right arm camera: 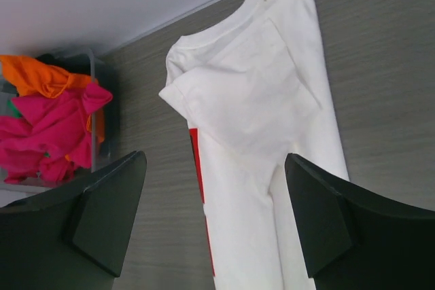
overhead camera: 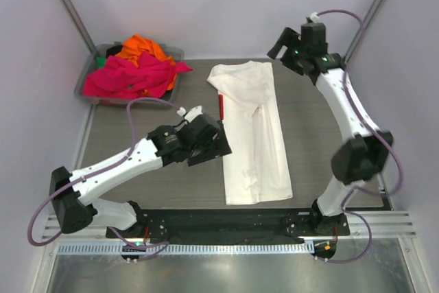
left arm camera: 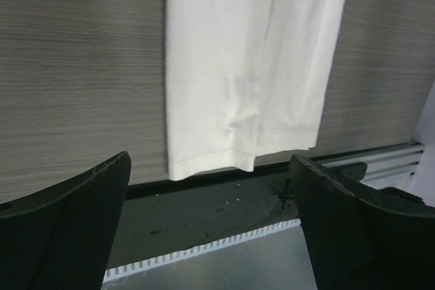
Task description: Fold and stack the t-shirts
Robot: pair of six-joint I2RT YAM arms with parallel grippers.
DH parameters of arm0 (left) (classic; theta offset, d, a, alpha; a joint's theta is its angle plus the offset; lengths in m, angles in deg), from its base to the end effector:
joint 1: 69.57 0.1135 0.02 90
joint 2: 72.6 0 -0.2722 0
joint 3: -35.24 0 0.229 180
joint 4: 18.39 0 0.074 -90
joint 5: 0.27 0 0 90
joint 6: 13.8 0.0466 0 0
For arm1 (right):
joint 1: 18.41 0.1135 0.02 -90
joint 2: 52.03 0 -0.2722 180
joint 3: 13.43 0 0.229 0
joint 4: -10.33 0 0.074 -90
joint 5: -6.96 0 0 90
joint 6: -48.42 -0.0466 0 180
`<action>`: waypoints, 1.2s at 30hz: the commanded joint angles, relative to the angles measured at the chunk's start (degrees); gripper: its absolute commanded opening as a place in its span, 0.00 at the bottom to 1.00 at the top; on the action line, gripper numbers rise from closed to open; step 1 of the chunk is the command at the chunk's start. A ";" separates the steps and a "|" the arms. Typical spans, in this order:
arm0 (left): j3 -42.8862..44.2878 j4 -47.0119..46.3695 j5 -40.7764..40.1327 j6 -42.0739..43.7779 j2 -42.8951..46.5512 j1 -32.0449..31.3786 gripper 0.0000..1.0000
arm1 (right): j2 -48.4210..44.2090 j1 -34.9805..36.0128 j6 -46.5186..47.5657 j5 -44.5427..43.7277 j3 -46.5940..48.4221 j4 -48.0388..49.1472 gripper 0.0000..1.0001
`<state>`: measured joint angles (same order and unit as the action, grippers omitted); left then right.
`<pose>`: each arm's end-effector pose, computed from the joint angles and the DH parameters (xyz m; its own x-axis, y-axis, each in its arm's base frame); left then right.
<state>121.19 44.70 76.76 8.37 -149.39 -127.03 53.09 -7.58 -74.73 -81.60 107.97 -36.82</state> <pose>0.1455 -0.2087 0.3184 -0.8590 -0.3314 -0.3902 -0.1195 0.8709 -0.4768 0.4067 0.0790 0.3786 -0.5362 0.4540 -0.7116 0.1006 0.8714 0.4802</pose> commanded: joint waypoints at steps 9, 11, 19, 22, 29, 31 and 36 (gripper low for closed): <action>-24.70 -13.35 2.43 -4.15 9.47 -1.08 0.92 | -46.89 1.04 -5.35 1.28 -58.47 -9.00 0.87; -26.46 -16.07 1.90 -4.59 8.95 -2.22 0.90 | -49.56 1.04 -5.70 0.77 -61.64 -9.60 0.86; -27.70 -24.68 1.72 -10.30 1.48 -10.91 0.86 | -52.90 5.31 -11.40 -5.12 -69.12 -18.12 0.76; -27.17 -26.44 1.90 -11.88 -2.30 -12.68 0.83 | -55.98 9.46 -16.85 -8.02 -70.44 -20.14 0.75; -27.78 -28.65 1.28 -13.38 -4.42 -13.48 0.73 | -63.99 14.65 -24.24 -10.56 -72.55 -23.93 0.70; -28.31 -29.79 1.11 -13.73 -4.42 -13.48 0.69 | -62.59 16.15 -26.34 -11.01 -72.81 -23.41 0.71; -28.58 -32.78 0.84 -13.56 -6.69 -13.48 0.64 | -61.88 22.63 -33.64 -10.65 -77.73 -18.93 0.72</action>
<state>92.97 16.01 78.99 -4.44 -154.46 -140.34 -8.85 11.89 -101.57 -90.11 32.39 -57.72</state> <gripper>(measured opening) 0.654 0.719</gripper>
